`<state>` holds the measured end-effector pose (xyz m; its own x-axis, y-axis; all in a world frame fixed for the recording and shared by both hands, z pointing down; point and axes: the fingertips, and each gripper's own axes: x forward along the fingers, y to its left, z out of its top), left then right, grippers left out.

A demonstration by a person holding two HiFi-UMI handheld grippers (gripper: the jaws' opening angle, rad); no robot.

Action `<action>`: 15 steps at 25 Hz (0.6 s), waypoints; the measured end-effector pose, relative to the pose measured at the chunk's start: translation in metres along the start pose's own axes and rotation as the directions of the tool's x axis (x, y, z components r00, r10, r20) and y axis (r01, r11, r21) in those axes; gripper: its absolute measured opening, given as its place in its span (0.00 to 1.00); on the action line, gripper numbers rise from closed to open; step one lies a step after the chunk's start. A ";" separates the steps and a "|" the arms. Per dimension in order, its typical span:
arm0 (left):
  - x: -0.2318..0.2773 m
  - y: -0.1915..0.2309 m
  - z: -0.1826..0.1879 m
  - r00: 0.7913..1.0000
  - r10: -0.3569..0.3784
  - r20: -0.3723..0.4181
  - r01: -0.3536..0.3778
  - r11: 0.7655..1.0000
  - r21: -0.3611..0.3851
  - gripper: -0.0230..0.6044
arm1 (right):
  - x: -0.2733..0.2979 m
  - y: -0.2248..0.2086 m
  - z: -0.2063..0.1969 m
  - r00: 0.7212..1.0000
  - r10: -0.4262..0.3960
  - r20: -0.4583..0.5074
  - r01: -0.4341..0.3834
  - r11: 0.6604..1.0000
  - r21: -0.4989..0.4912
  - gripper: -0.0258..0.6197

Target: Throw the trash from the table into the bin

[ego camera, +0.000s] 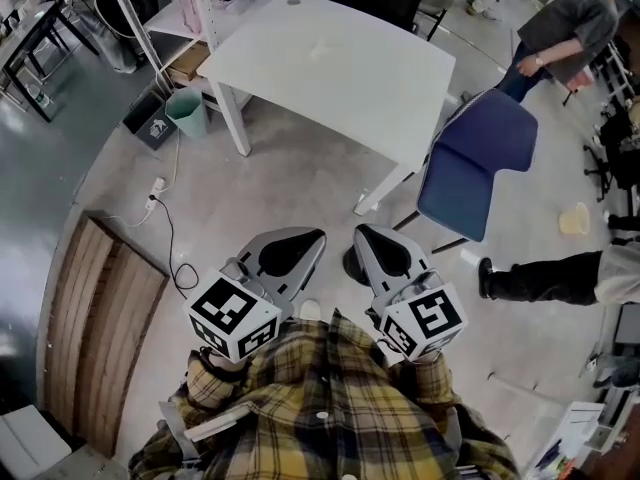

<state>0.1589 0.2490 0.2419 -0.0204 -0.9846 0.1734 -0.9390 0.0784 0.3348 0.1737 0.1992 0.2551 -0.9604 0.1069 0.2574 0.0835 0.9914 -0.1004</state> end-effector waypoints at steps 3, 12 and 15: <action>0.010 0.026 0.008 1.000 -0.016 -0.006 0.016 1.000 -0.004 0.05 | 0.026 -0.012 0.001 1.000 -0.015 -0.023 0.015 1.000 0.005 0.04; 0.026 0.142 0.063 0.999 -0.043 -0.005 0.044 0.998 0.043 0.05 | 0.136 -0.041 0.036 0.998 -0.061 -0.019 0.061 0.998 0.003 0.04; 0.025 0.181 0.075 0.999 -0.049 -0.007 0.049 0.997 0.053 0.05 | 0.172 -0.048 0.048 0.996 -0.091 -0.004 0.091 0.996 0.013 0.04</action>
<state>-0.0372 0.2264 0.2373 0.0282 -0.9862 0.1634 -0.9558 0.0213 0.2933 -0.0077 0.1663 0.2581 -0.9628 0.0167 0.2695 -0.0076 0.9960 -0.0889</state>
